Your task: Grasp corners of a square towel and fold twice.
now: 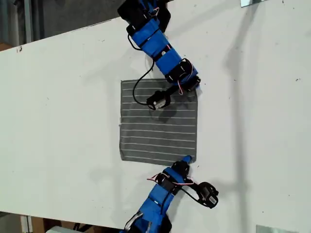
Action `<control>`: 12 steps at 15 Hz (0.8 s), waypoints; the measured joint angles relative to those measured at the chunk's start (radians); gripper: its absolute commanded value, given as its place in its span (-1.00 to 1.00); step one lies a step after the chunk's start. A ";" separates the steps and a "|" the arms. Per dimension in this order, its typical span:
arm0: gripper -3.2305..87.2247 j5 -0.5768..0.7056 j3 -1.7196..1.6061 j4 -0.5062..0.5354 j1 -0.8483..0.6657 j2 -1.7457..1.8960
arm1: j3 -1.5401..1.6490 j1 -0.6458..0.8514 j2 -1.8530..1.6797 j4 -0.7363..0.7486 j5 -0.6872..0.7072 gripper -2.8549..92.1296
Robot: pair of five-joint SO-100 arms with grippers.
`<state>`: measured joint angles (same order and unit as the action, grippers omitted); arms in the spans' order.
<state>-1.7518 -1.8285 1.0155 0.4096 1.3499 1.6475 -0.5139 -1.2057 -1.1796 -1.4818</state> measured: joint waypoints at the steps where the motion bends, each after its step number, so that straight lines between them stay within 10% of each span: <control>1: -0.93 0.009 0.041 0.002 0.003 -0.041 | -0.005 0.000 0.005 -0.002 0.000 -0.94; 12: -0.93 0.325 0.657 0.258 -0.003 -0.189 | -0.242 0.014 -0.031 -0.322 0.028 -0.94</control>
<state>-1.4266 -1.1720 1.2732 0.4065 1.1612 1.4051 -0.5001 -1.2364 -1.5018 -1.4542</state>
